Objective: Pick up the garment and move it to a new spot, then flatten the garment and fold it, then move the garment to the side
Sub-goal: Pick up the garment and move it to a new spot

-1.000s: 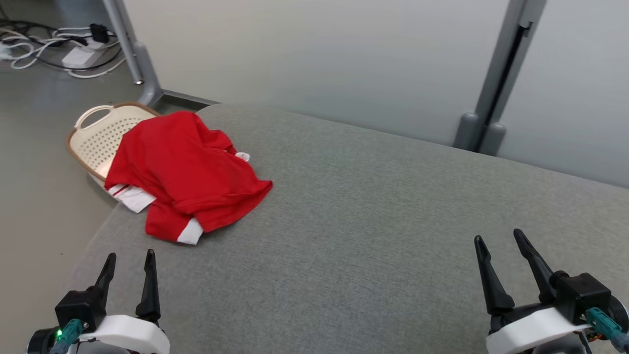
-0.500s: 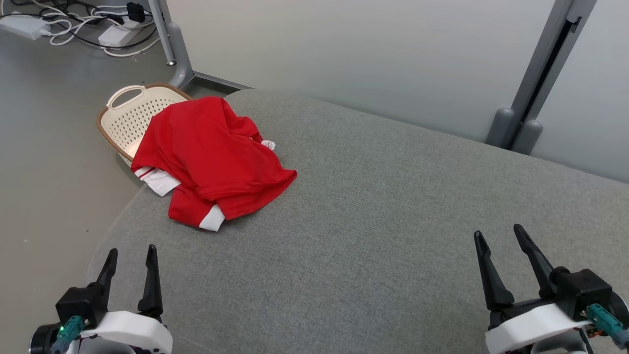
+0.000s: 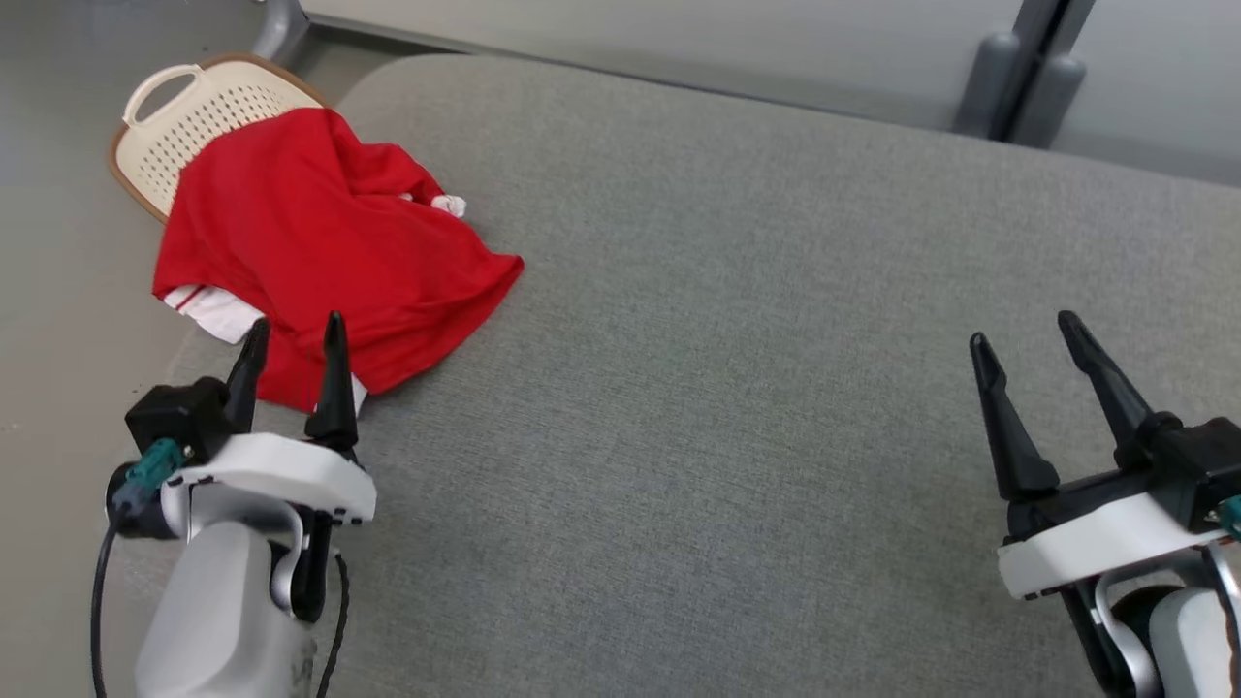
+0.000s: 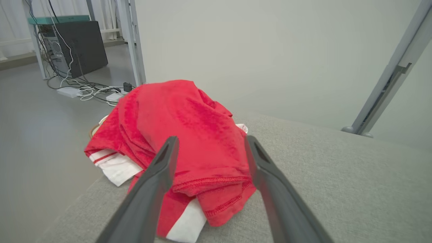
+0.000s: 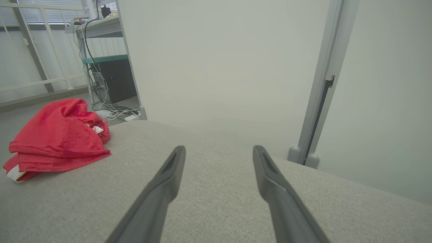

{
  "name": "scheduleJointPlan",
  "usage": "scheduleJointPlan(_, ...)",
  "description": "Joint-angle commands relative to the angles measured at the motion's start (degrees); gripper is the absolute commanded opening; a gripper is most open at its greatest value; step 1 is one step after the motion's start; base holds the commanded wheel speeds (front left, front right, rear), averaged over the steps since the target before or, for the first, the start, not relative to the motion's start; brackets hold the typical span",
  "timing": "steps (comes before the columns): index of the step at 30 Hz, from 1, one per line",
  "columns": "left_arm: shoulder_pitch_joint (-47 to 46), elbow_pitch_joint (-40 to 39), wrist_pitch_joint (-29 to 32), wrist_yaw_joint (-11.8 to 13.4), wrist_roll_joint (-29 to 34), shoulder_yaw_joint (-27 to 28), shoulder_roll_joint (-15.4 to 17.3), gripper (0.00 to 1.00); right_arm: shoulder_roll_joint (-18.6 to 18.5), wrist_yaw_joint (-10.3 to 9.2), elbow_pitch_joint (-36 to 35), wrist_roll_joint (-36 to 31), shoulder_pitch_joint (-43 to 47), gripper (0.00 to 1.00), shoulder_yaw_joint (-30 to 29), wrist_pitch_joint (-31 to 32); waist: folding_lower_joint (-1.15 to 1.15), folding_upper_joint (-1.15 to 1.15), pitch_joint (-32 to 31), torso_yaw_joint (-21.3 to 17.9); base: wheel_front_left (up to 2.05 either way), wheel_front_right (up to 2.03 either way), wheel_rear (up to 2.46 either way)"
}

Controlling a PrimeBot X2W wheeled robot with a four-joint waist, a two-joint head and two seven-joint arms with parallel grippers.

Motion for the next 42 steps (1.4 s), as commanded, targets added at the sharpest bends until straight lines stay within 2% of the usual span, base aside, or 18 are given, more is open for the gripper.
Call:
scheduleJointPlan(1, -1.4, 1.2, 0.0, -0.1, -0.3, 0.0, 0.1, 1.00, -0.6, -0.02, -0.3, -0.1, -0.8, 1.00, 0.0, 0.2, 0.00, 0.00, 4.9, -2.6, 0.00, 0.00, 0.00)
scheduleJointPlan(5, -8.7, 10.8, 0.0, -0.2, -1.5, 0.3, 0.3, 1.00, -2.1, -0.02, -1.7, 0.0, -3.2, 1.00, -0.4, 1.1, 0.00, 0.00, 9.7, -4.5, 0.00, 0.00, 0.00)
scheduleJointPlan(10, -15.5, 23.4, 0.3, 1.2, -1.9, 1.5, 2.6, 1.00, -2.8, -0.02, -2.6, 0.2, -5.1, 1.00, -0.8, 1.5, 0.00, 0.00, 13.7, -5.9, 0.00, 0.00, 0.00)
scheduleJointPlan(14, -18.7, 28.9, 0.1, 1.4, -2.3, 2.0, 3.7, 1.00, -3.0, -0.02, -2.4, 0.7, -5.4, 1.00, -1.6, 1.1, 0.00, 0.00, 14.7, -5.6, 0.00, 0.00, 0.00)
scheduleJointPlan(15, -19.2, 30.0, 0.0, 1.4, -2.5, 2.1, 3.8, 0.94, -2.8, -0.02, -2.3, 0.9, -5.3, 1.00, -1.7, 1.0, 0.00, 0.00, 14.7, -5.4, 0.00, 0.00, 0.00)
scheduleJointPlan(16, -19.6, 30.9, 0.1, 1.2, -2.4, 1.9, 4.2, 0.36, -2.8, -0.02, -2.2, 0.9, -5.3, 1.00, -1.9, 1.0, 0.00, 0.00, 14.8, -5.2, 0.00, 0.00, 0.00)
scheduleJointPlan(17, -20.1, 31.7, 0.1, 1.0, -2.7, 2.0, 4.4, 0.00, -2.8, -0.02, -2.2, 0.9, -5.4, 1.00, -2.0, 1.0, 0.00, 0.00, 14.8, -5.1, 0.00, 0.00, 0.00)
scheduleJointPlan(19, -20.7, 33.0, 0.1, 0.7, -2.7, 1.9, 4.8, 0.00, -2.6, -0.02, -2.0, 1.0, -5.5, 1.00, -2.0, 1.0, 0.00, 0.00, 14.6, -4.7, 0.00, 0.00, 0.00)
scheduleJointPlan(21, -20.5, 30.3, 0.0, 0.5, -2.3, 2.1, 5.5, 0.00, -2.4, -0.02, -1.6, 1.2, -5.5, 1.00, -2.0, 0.7, 0.00, 0.00, 13.4, -4.3, 0.00, 0.00, 0.00)
scheduleJointPlan(27, -16.1, 16.8, -0.1, 1.5, -0.3, 3.6, 5.6, 0.00, -1.5, -0.02, -0.1, 1.4, -3.8, 1.00, -2.5, -0.6, 0.00, 0.00, 8.9, -3.6, 0.00, 0.00, 0.00)
scheduleJointPlan(34, -8.2, 0.1, -0.1, 0.9, 2.6, 4.0, 4.3, 0.00, 0.8, -0.01, 2.6, 1.5, -0.5, 1.00, -3.3, -2.2, 0.00, 0.00, 0.7, -4.1, 0.00, 0.00, 0.00)
scheduleJointPlan(42, 1.7, -11.8, -0.1, 0.3, 4.1, 0.6, 2.2, 0.00, 3.6, -0.02, 4.2, 1.7, 2.8, 1.00, -3.3, -3.4, 0.00, 0.00, -5.6, -6.6, 0.00, 0.00, 0.00)
